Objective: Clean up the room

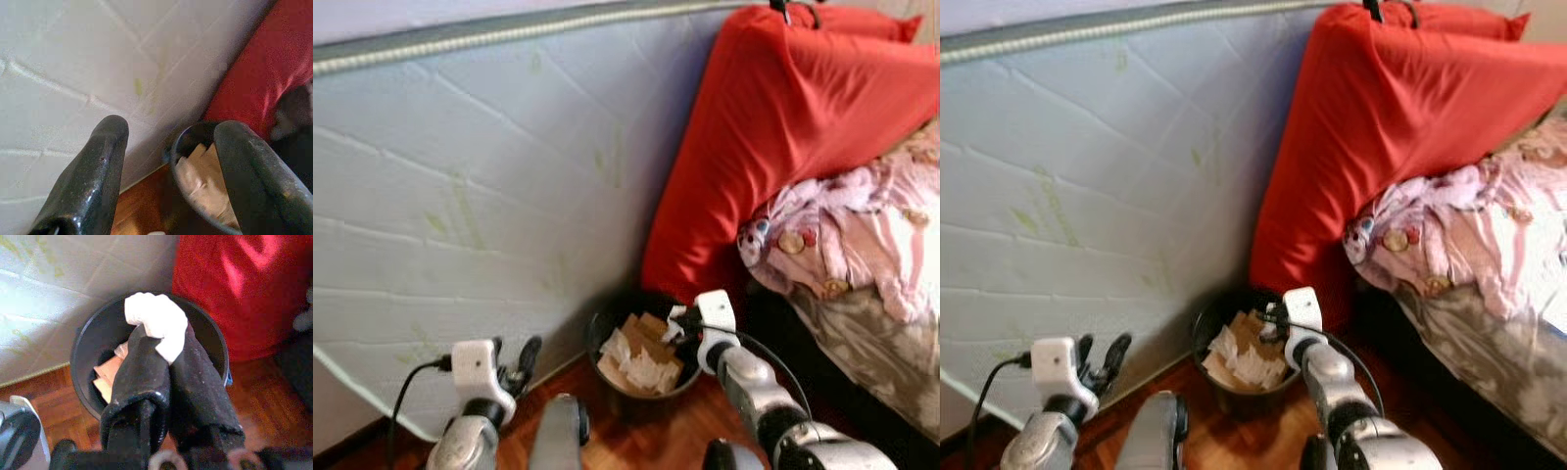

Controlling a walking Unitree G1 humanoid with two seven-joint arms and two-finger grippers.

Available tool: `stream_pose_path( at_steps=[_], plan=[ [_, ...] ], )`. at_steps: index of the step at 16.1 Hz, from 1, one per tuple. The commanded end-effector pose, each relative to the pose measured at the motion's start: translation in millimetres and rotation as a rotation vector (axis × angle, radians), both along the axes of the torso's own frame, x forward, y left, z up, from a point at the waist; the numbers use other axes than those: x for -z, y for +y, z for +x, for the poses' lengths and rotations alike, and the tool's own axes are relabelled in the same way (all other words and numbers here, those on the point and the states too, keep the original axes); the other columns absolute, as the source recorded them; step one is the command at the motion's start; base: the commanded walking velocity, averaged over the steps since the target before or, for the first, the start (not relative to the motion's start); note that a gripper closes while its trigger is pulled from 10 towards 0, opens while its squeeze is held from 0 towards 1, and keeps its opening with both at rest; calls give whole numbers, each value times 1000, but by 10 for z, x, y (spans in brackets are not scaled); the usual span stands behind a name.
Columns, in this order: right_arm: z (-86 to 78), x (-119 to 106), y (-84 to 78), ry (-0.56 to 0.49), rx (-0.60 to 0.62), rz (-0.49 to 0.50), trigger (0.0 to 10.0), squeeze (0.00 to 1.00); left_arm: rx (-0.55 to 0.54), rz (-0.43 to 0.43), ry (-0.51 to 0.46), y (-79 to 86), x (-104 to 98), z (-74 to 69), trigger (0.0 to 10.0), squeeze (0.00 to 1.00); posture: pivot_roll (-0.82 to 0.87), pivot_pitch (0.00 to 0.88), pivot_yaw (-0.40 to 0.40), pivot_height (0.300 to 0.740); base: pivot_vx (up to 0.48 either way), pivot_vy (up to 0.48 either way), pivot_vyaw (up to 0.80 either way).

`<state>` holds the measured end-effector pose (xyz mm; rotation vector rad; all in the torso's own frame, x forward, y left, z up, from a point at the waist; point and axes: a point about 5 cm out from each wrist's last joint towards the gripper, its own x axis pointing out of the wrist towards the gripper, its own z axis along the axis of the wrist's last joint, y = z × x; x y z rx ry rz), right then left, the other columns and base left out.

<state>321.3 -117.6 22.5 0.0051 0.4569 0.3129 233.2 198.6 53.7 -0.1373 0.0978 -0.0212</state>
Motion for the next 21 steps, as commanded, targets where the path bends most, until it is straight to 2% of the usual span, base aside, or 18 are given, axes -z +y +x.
stream_pose_path(
  at_steps=[1, 7, 12, 21],
  plan=[
    [33, -28, -57, 2, 26, 5, 10000, 0, -8, -30, -11, -45, -68, -13, 10000, 0, 203, 136, -58, 613, 0, 0, 0],
    [27, -5, -115, 28, 39, -25, 10000, 0, 13, -48, 32, -125, -77, -78, 10000, 0, 196, 166, -68, 613, 0, 0, 0],
    [-14, 34, -90, 27, 10, -37, 10000, 0, -6, -40, 28, -96, -128, -22, 10000, 0, 190, 186, -71, 613, 0, 0, 0],
    [-76, 98, -181, 42, 8, -47, 10000, 0, -6, -41, 51, -108, -95, -60, 10000, 0, 172, 195, -65, 613, 343, 0, 53]
  ],
)
